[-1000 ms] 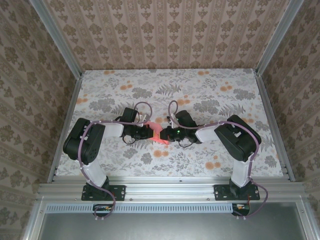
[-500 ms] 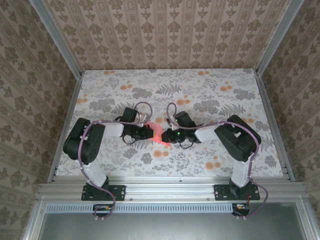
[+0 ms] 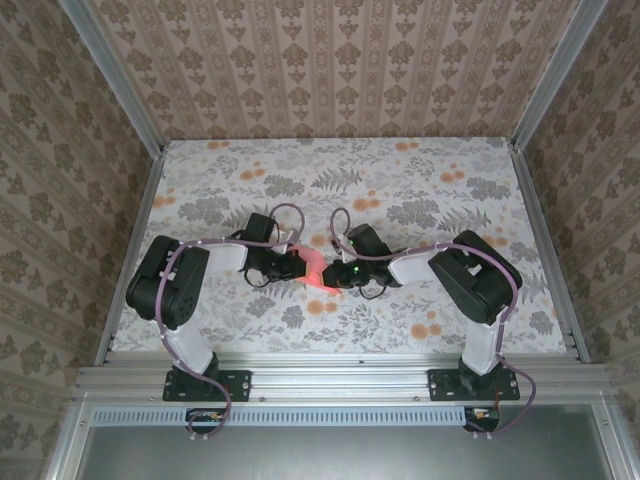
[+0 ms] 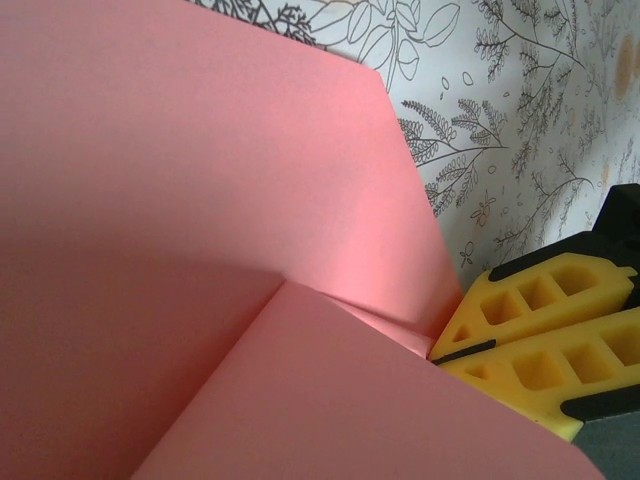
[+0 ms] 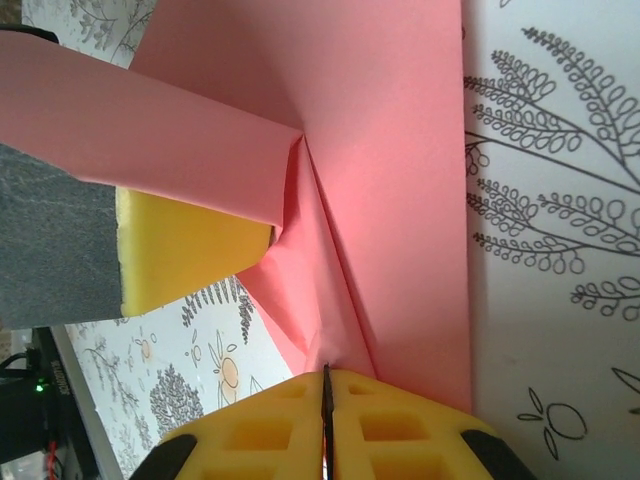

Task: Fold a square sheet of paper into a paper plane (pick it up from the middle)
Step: Fourth fold the wing at the center of the table.

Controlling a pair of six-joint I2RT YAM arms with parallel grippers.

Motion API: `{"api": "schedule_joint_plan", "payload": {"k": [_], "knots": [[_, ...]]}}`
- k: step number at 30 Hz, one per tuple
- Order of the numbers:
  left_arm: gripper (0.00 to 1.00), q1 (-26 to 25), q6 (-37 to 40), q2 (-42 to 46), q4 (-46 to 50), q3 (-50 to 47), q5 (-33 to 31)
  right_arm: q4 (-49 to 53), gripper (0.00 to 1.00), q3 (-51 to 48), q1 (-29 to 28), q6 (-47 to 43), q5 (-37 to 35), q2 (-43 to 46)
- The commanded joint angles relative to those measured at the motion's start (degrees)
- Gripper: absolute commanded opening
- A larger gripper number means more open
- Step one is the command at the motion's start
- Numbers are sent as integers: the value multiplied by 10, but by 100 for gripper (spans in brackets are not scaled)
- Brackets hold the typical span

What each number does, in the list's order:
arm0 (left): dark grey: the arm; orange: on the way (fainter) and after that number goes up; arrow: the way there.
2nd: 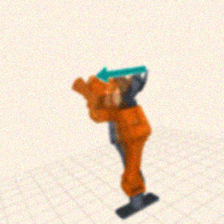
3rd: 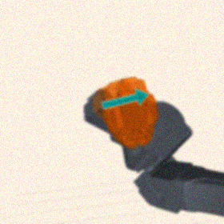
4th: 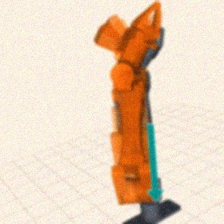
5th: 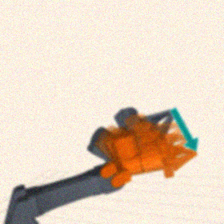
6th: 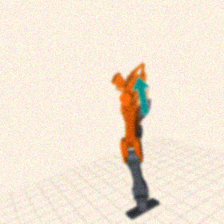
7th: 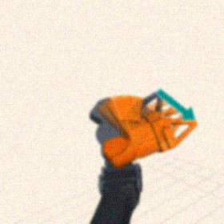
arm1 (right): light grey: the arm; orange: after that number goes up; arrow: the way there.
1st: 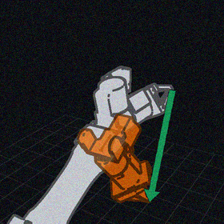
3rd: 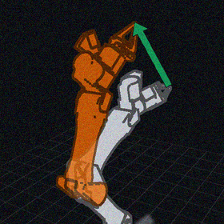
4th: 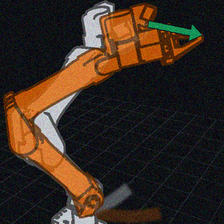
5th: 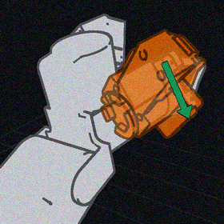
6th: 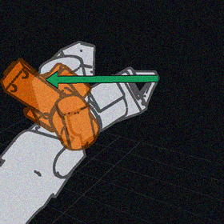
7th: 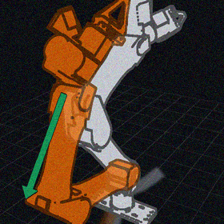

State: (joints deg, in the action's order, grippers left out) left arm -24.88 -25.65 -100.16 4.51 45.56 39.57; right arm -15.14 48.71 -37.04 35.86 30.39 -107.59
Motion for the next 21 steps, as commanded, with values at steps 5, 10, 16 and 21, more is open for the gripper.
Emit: {"api": "schedule_joint_plan", "payload": {"k": [5, 10, 16, 21], "knots": [[0, 13, 6, 33, 36, 17, 23, 73, 11, 7, -17, -42, -50, 7], [0, 18, 14, 38, 58, 22, 22, 94, 11, 13, -28, -60, -72, 9], [0, 19, 21, 39, 67, 14, 15, 119, 11, 26, -40, -78, -95, 8], [0, 19, 28, 35, 76, 11, 4, 131, 11, 33, -48, -87, -108, 7]]}}
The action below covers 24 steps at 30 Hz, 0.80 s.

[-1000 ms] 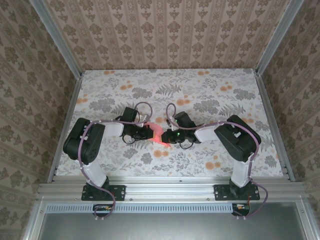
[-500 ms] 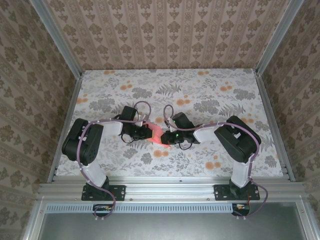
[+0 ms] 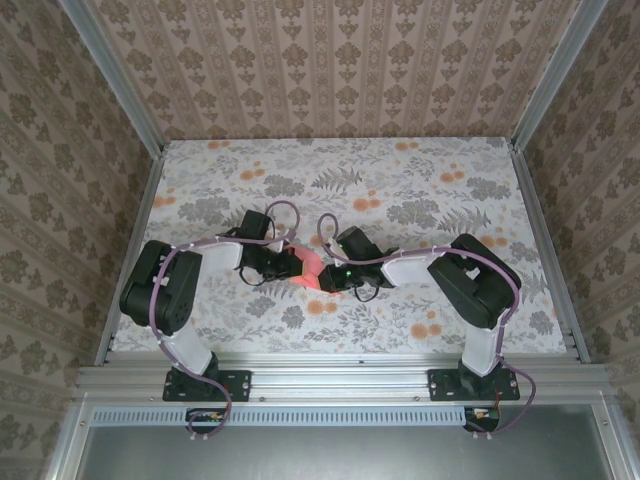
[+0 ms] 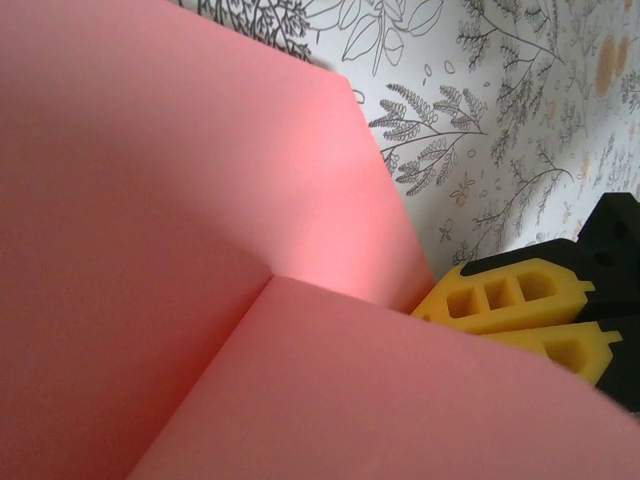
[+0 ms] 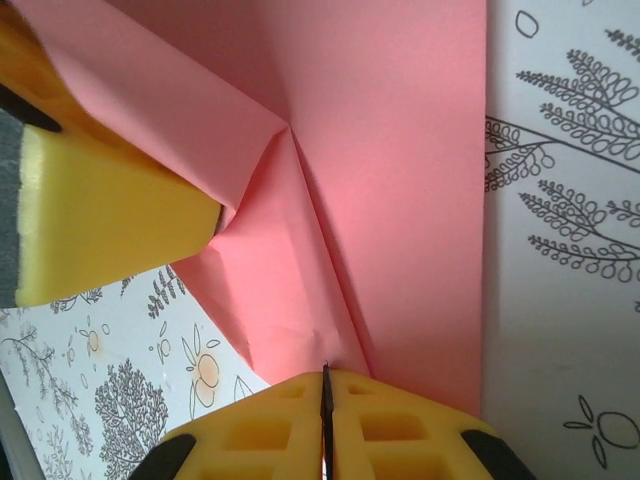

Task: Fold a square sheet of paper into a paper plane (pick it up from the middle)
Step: Fourth fold the wing at the center of the table.

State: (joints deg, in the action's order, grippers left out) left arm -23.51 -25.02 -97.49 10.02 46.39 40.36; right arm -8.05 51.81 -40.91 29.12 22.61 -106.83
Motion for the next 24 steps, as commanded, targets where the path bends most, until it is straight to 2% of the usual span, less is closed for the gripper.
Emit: {"api": "schedule_joint_plan", "payload": {"k": [1, 4, 10, 15, 21, 24], "knots": [[0, 5, 22, 8, 22, 3, -6, 66, 11, 5, -11, -24, -35, -1], [0, 5, 25, 7, 27, 5, -10, 72, 12, 9, -14, -30, -41, -1], [18, 5, 24, 14, 33, 8, -19, 82, 11, 16, -18, -36, -47, -1], [24, 5, 19, 38, 42, 9, -31, 86, 12, 18, -20, -38, -53, -4], [35, 4, 9, 94, 77, 9, -94, 89, 11, 20, -26, -43, -61, -7], [35, 4, 5, 118, 96, 14, -114, 94, 11, 23, -29, -49, -66, -10]]}}
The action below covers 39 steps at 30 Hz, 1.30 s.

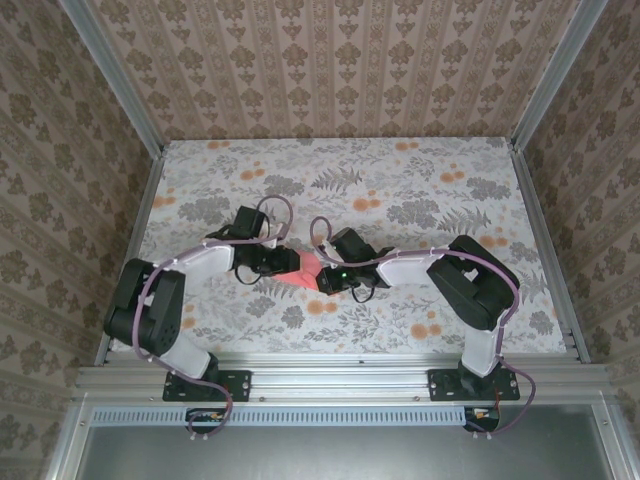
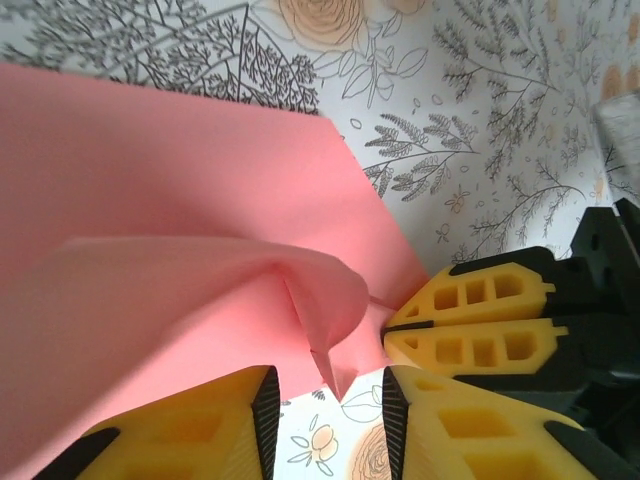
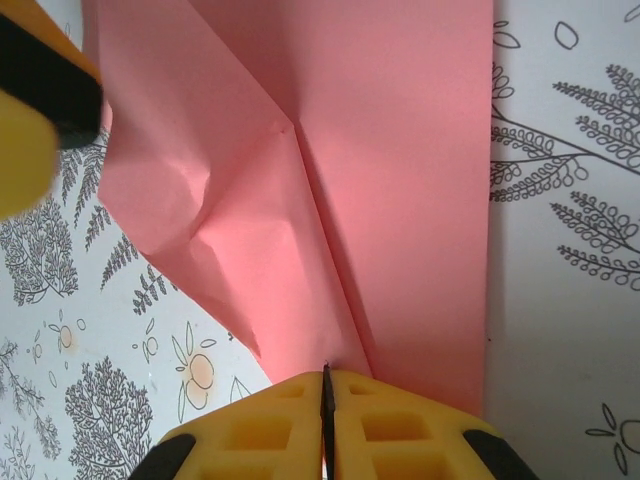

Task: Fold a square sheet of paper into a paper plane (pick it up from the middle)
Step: Fourth fold the wing at the center of the table.

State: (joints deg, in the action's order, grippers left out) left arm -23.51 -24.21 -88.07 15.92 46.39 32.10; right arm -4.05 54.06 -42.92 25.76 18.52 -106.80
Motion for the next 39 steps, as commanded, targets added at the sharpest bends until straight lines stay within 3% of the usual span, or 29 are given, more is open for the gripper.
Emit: {"api": "schedule_joint_plan", "payload": {"k": [1, 7, 16, 30, 39], "knots": [[35, 4, -6, 35, 43, 18, -36, 55, 11, 1, -10, -17, -27, -10], [37, -4, -1, 74, 98, 77, -78, 63, 11, 7, -17, -24, -37, -13], [40, -18, 22, 28, 166, 147, -114, 63, 11, 11, -26, -26, -47, -14], [51, -23, -13, -57, 126, 129, -85, 61, 11, 11, -36, -26, -61, -14], [44, -23, -5, -86, 123, 124, -86, 64, 11, 14, -36, -27, -67, -12]]}}
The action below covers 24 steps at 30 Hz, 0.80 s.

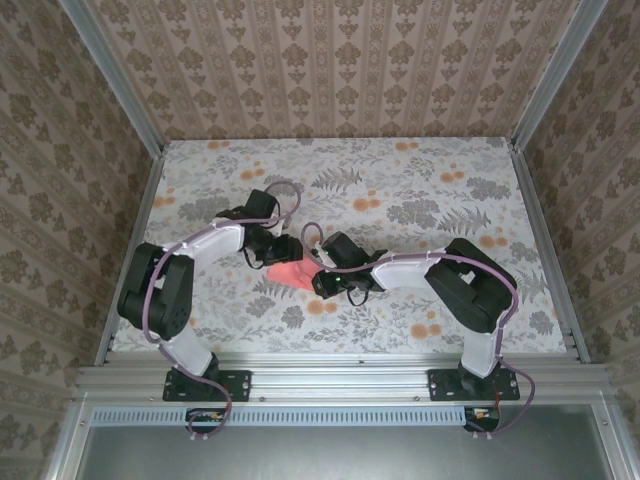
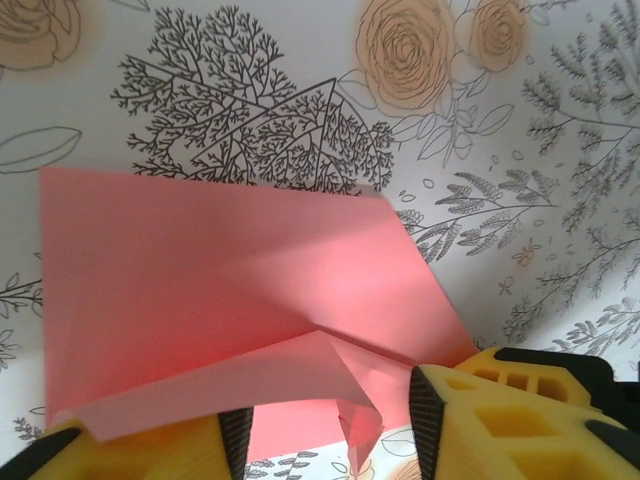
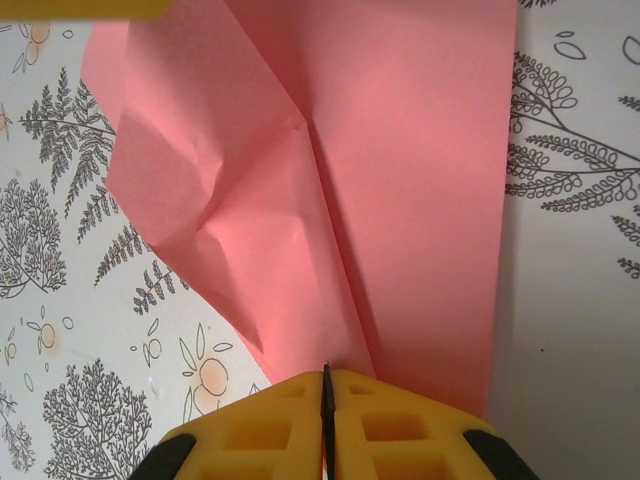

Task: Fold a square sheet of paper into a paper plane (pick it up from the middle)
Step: Fourth fold the wing at the center of the table.

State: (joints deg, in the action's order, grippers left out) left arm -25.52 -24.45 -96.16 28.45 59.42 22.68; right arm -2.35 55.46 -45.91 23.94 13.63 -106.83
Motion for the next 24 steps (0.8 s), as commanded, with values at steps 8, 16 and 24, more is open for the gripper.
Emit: {"api": "schedule_joint_plan", "payload": {"k": [8, 16, 24], "knots": [[25, -3, -1, -37, -16, -5, 27, 51, 11, 1, -7, -11, -21, -10], [12, 3, -1, -24, -28, -22, 23, 54, 11, -2, -7, -14, -26, -10], [9, 23, -12, -10, -66, -66, 35, 52, 11, -6, -7, -13, -26, -9]]}}
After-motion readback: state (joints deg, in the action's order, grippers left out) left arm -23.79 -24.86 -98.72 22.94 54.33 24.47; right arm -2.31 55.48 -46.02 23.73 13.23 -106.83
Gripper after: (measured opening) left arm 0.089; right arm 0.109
